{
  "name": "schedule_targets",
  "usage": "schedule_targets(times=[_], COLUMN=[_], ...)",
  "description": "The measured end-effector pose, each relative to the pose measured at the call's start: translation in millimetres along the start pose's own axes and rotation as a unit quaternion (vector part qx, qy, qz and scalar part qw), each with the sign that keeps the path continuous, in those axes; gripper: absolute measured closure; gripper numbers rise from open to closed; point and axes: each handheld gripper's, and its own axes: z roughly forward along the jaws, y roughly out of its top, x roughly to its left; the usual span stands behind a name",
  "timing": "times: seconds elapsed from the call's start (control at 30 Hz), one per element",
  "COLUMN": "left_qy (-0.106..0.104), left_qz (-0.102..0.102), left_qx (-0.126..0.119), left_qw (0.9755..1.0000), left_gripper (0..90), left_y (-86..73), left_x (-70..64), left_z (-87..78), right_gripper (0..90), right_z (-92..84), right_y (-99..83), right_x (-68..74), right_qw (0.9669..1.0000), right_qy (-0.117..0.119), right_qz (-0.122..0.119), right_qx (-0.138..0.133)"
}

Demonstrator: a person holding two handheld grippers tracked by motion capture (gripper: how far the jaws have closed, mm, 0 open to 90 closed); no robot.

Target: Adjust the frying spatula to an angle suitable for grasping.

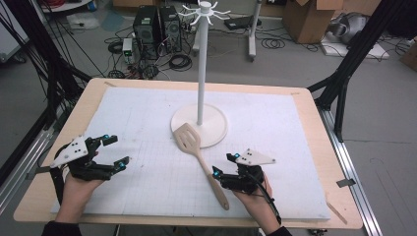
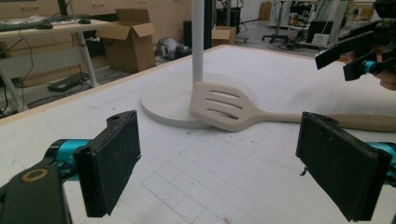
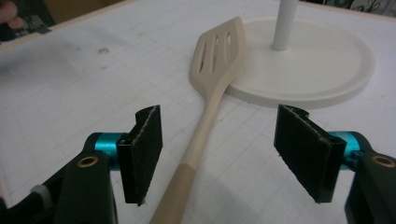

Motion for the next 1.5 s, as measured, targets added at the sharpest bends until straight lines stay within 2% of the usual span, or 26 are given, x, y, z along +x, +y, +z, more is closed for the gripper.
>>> schedule_targets(times=[0.23,0.43,0.6,0.67,0.7,0.73,0.83,0.9,0.97,1.07,1.17,1.27,1.3,1.37,1.5], left_qy=[0.001,0.001,0.001,0.002,0.002,0.002,0.003,0.001,0.002,0.0,0.0,0.0,0.0,0.0,0.001], left_qz=[0.0,0.0,-0.001,-0.001,-0.002,-0.002,-0.003,-0.002,-0.003,-0.001,-0.001,-0.002,-0.001,-0.001,-0.002], left_qx=[-0.001,0.0,0.0,0.001,0.001,0.001,0.002,0.002,0.002,0.003,0.001,0.0,0.0,0.0,-0.001], left_qw=[1.0,1.0,1.0,1.0,1.0,1.0,1.0,1.0,1.0,1.0,1.0,1.0,1.0,1.0,1.0], left_gripper=[14.2,14.2,14.3,14.3,14.3,14.3,14.4,14.4,14.4,14.4,14.5,14.5,14.4,14.4,14.5], left_y=[0.6,0.2,0.0,0.0,0.0,-0.1,-0.2,0.1,0.3,0.5,0.8,1.0,1.1,0.9,1.3], left_x=[-0.3,-0.1,0.1,0.0,-0.2,-0.2,-0.5,-0.9,-1.2,-1.6,-1.7,-1.5,-1.4,-1.0,-1.2], left_z=[0.1,0.6,0.8,0.9,1.1,1.2,1.6,1.9,2.0,2.2,2.2,1.8,1.5,1.1,0.4], right_gripper=[36.8,43.9,49.3,54.1,55.1,55.4,59.7,68.7,68.9,69.2,69.8,75.6,75.6,75.7,75.8], right_z=[20.8,33.6,41.1,44.8,46.2,46.3,48.2,48.4,48.3,48.2,48.0,46.9,46.3,45.8,43.9], right_y=[-2.6,-5.9,-7.6,-8.2,-8.9,-8.6,-4.4,-3.5,-3.9,-3.5,-4.0,-3.5,-3.2,-2.5,-1.0], right_x=[14.3,21.0,22.5,23.2,24.6,26.0,26.3,28.5,30.9,28.3,27.7,21.0,18.7,15.4,11.9], right_qw=[0.9983,0.9942,0.9897,0.9864,0.9854,0.9849,0.9817,0.9811,0.9809,0.9814,0.982,0.9828,0.9824,0.9828,0.9832], right_qy=[-0.023,-0.03,-0.03,-0.026,-0.03,-0.037,-0.04,-0.035,-0.038,-0.03,-0.026,-0.017,-0.011,0.0,0.003], right_qz=[-0.006,-0.011,-0.004,-0.004,-0.012,-0.013,-0.011,-0.024,-0.031,-0.023,-0.034,-0.032,-0.048,-0.033,-0.045], right_qx=[0.054,0.102,0.14,0.163,0.167,0.168,0.186,0.189,0.188,0.188,0.184,0.181,0.18,0.182,0.177])
